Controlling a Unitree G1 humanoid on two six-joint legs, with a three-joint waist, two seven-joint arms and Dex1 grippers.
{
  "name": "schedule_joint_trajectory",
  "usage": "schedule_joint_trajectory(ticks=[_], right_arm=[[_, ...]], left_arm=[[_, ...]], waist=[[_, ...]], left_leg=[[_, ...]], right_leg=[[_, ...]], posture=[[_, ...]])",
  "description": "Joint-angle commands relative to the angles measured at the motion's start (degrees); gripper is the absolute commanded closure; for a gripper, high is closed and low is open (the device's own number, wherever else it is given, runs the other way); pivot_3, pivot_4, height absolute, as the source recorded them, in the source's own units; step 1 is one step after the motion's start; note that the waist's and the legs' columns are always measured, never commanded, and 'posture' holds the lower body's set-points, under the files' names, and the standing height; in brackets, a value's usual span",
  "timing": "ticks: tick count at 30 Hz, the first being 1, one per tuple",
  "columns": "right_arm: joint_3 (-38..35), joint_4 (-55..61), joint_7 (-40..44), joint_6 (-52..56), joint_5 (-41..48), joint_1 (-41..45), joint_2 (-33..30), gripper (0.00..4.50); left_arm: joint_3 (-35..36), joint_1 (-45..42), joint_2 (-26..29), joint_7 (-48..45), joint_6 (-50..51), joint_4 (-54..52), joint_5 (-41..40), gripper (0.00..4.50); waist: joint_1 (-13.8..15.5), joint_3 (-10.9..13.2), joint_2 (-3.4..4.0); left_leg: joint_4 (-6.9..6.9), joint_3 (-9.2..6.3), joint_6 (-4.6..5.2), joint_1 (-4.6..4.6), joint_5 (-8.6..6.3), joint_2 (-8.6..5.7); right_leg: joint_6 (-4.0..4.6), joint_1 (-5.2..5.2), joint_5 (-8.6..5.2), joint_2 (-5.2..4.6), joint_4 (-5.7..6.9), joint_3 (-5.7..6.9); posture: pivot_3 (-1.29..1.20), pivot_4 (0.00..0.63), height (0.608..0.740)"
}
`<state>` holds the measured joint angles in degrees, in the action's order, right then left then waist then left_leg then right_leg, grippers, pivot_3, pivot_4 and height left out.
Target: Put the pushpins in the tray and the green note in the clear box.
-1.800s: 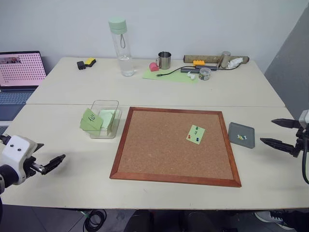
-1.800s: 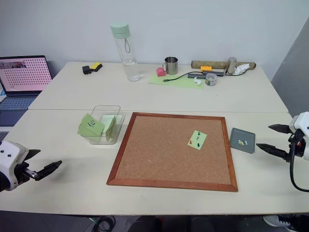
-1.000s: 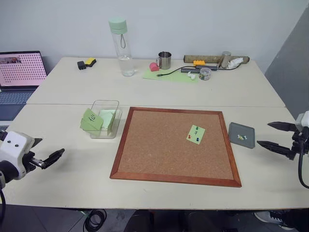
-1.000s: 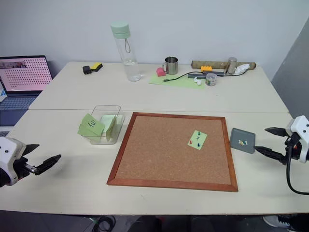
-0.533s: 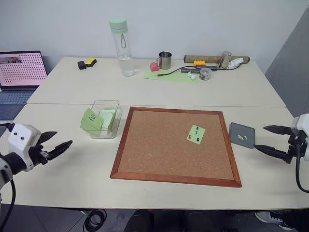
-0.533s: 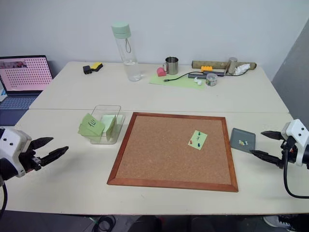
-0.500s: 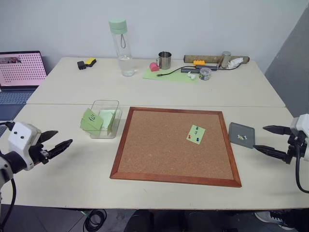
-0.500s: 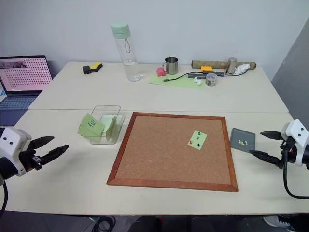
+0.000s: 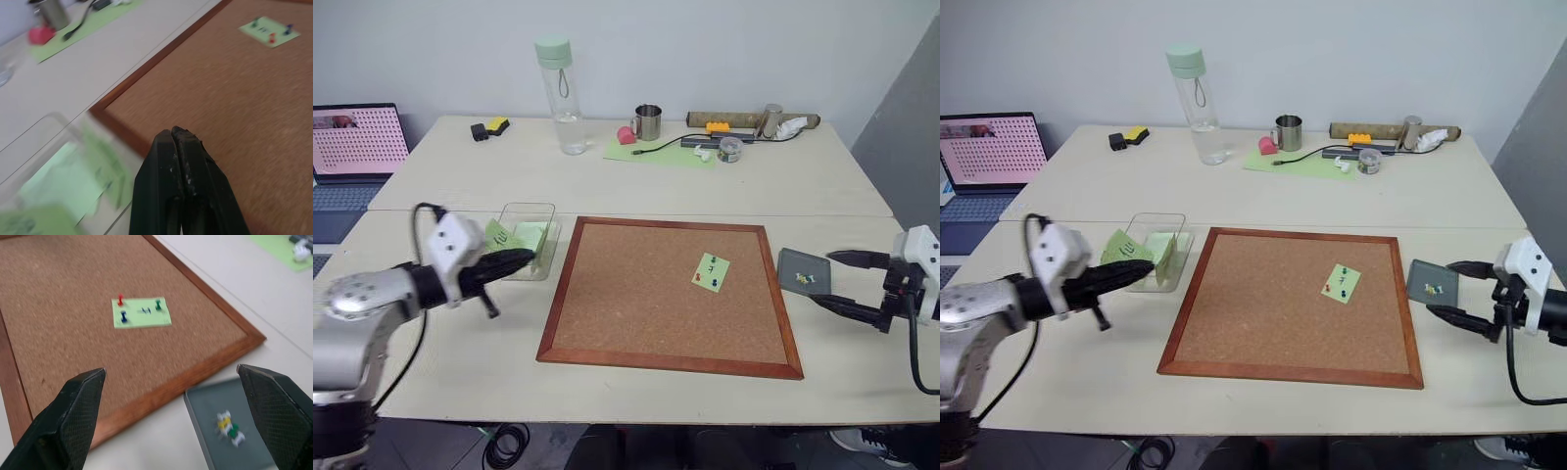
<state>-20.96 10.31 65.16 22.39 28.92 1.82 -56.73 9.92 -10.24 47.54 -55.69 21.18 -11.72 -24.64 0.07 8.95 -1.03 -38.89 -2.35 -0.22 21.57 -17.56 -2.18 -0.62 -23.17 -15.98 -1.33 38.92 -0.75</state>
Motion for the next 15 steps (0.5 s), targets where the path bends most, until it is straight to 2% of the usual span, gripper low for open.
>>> schedule_joint_trajectory(ticks=[1,9,15], right_arm=[[2.4,3.8,-3.4,1.1,0.4,2.9,2.3,0.00],[12.9,2.4,-9.2,0.9,-3.5,11.9,10.1,0.00],[20.4,-7.7,-12.0,-1.8,-10.0,19.1,15.6,0.00]], left_arm=[[-9.4,-5.2,-6.3,1.1,1.0,-2.7,1.2,4.47],[-24.7,-10.5,-18.7,2.2,-6.9,9.2,11.7,4.47],[-27.2,-12.3,-24.6,4.1,-13.4,19.7,16.4,4.47]], waist=[[0.0,0.0,-0.02],[-0.2,0.0,-0.06],[-0.1,0.0,-0.08]], left_leg=[[-0.03,0.00,0.00,0.01,0.00,0.00],[-0.08,0.00,-0.02,0.03,0.02,-0.01],[-0.12,-0.03,-0.03,0.07,0.02,-0.02]], right_leg=[[0.00,0.00,0.00,0.01,0.02,0.01],[-0.01,-0.03,0.01,0.08,0.06,-0.04],[-0.01,-0.04,0.01,0.08,0.04,-0.01]], posture=[[0.00,0.150,0.740],[0.00,0.150,0.740],[0.00,0.150,0.740]])
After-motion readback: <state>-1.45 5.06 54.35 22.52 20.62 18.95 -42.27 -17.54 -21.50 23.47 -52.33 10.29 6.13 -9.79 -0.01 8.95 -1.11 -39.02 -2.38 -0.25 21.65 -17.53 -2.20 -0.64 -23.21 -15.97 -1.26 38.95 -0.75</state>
